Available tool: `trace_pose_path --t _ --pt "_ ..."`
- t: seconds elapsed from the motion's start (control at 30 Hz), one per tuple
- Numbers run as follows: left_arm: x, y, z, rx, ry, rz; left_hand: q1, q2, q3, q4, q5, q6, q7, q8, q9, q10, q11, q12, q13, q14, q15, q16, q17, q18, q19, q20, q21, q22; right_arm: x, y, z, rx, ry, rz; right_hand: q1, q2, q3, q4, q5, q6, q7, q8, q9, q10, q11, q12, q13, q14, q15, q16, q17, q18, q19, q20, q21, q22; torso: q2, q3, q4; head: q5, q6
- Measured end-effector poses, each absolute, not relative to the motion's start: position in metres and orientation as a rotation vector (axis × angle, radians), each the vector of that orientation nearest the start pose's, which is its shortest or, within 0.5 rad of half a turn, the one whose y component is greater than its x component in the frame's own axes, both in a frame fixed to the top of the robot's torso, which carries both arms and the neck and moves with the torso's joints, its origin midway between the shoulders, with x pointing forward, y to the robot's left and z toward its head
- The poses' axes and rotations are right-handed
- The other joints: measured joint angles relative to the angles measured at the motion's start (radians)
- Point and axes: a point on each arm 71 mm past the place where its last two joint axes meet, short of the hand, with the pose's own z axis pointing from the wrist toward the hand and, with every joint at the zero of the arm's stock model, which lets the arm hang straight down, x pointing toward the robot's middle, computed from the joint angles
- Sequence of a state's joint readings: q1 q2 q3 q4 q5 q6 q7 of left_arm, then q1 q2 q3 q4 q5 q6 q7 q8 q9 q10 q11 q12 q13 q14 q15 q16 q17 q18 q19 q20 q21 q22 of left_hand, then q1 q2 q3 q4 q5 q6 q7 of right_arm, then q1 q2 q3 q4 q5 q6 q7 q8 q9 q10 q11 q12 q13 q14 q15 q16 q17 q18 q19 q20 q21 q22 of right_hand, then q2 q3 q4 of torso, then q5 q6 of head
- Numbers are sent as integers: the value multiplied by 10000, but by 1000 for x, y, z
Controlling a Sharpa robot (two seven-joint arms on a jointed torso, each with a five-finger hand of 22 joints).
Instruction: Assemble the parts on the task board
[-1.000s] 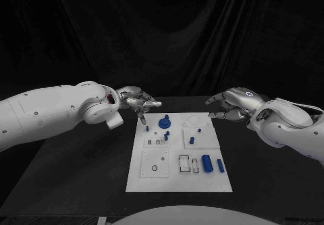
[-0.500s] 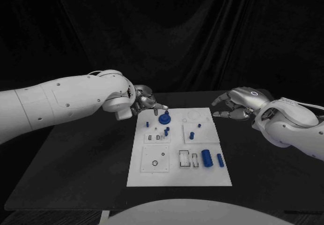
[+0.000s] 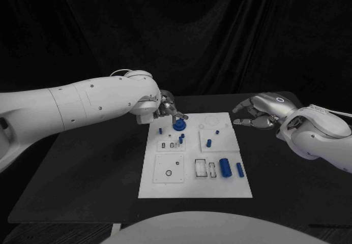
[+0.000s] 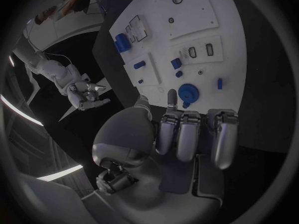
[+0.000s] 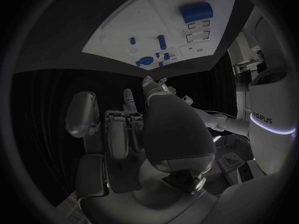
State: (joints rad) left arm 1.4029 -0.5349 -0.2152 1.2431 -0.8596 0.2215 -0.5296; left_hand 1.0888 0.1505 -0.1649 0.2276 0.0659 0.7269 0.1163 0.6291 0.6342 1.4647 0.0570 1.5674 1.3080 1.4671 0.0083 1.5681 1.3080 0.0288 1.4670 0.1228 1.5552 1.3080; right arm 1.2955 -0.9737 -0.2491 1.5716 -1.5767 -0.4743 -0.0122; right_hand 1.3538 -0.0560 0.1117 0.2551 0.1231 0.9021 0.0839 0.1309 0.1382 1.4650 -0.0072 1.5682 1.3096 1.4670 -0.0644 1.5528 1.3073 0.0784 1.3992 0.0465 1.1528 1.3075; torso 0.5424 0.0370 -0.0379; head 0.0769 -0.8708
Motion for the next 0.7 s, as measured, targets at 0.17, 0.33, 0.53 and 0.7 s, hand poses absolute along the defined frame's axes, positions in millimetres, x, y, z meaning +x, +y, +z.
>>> trace_pose_path --t 0.17,0.33,0.53,0.7 --pt "530 143 -210 -1527 24472 -3518 -59 -21 43 -43 13 0 0 0 301 8 -62 0 0 -21 -58 0 -1 -157 6 -72 36 -1 457 -249 -199 -3329 15683 5607 0 0 -28 28 40 0 0 0 0 0 0 0 0 0 0 0 0 0 0 0 0 0 -25 25 0 10 -18" --pt "528 141 -215 -1567 24619 -3125 -168 -23 97 -97 39 57 -57 9 662 15 -128 0 -1 -36 -140 0 -1 -156 4 -143 36 -1 456 -250 -200 -3298 15657 5632 -11 10 -28 28 40 0 0 0 -1 0 0 0 0 0 0 0 0 0 0 0 0 -1 -47 43 12 12 -19" --pt "528 138 -218 -1581 24765 -2690 -313 -24 152 -97 39 145 -145 107 968 18 -196 -1 -1 -2 -175 0 -2 -154 5 -214 36 -1 453 -253 -201 -3226 15633 5644 -38 37 -28 28 39 12 13 0 -2 0 0 0 0 0 0 -41 0 -2 35 36 0 -1 -85 69 45 146 -20" --pt "527 132 -223 -1557 24895 -2493 -353 15 223 -168 39 406 -286 -12 1125 18 -270 -1 -2 -22 -268 0 -2 -153 5 -286 36 -2 450 -259 -201 -3134 15632 5564 -102 100 -69 69 40 54 54 0 -2 0 0 0 0 0 0 -64 0 -2 35 36 -11 -2 -113 109 132 161 -20"
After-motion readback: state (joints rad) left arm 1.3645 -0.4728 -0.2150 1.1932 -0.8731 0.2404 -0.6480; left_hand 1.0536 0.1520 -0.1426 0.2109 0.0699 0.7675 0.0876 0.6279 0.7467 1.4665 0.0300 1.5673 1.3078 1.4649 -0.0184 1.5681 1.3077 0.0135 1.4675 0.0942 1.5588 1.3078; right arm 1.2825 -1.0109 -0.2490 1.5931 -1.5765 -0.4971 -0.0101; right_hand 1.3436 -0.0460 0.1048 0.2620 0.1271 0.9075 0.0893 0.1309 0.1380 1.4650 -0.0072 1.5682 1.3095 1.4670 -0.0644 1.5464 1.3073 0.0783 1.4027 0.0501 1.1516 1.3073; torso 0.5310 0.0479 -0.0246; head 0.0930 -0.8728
